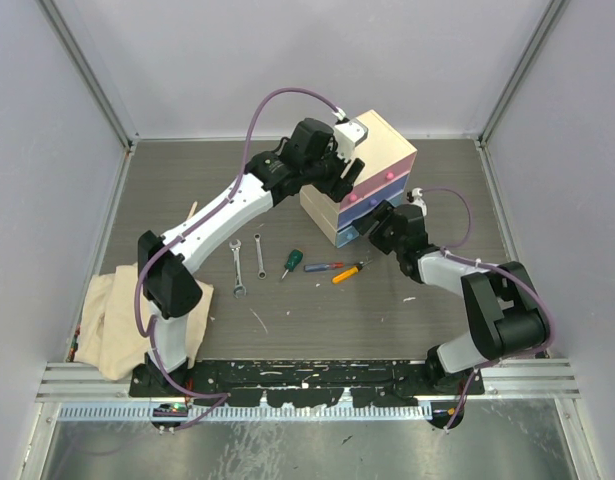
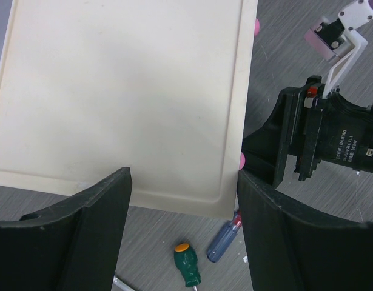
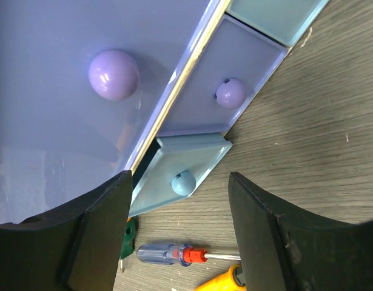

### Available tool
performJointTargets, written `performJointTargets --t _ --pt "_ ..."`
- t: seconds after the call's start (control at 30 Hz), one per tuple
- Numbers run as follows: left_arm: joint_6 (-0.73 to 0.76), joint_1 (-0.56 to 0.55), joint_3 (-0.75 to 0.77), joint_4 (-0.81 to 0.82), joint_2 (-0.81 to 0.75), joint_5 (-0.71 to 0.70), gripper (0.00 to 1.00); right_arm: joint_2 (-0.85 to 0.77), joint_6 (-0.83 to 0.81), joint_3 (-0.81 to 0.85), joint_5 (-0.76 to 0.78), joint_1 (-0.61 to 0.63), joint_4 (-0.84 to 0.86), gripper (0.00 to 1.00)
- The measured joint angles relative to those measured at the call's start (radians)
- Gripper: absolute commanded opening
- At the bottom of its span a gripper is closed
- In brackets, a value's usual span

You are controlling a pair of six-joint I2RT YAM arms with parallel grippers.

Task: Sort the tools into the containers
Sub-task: Open the drawer in the storage box.

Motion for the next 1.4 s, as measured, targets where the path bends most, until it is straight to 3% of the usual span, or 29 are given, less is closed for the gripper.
performJointTargets --t 1.0,1.3,1.37,1.4 --pt "0.002 0.008 -0.010 0.015 -0.004 -0.002 0.69 0.065 0.007 0.132 0.026 0.013 -0.173 0.53" --pt "0.006 0.013 -0.014 0.022 -0.004 -0.003 0.69 0.082 0.031 0.179 0.023 0.025 -0.201 0.24" --pt "0.006 0.013 -0.014 0.022 -0.004 -0.003 0.69 0.079 0.035 0.179 0.025 0.026 -0.198 0.23" --pt "0.007 0.013 -0.014 0.022 -0.004 -0.003 0.69 0.077 0.037 0.179 0.027 0.026 -0.200 0.30"
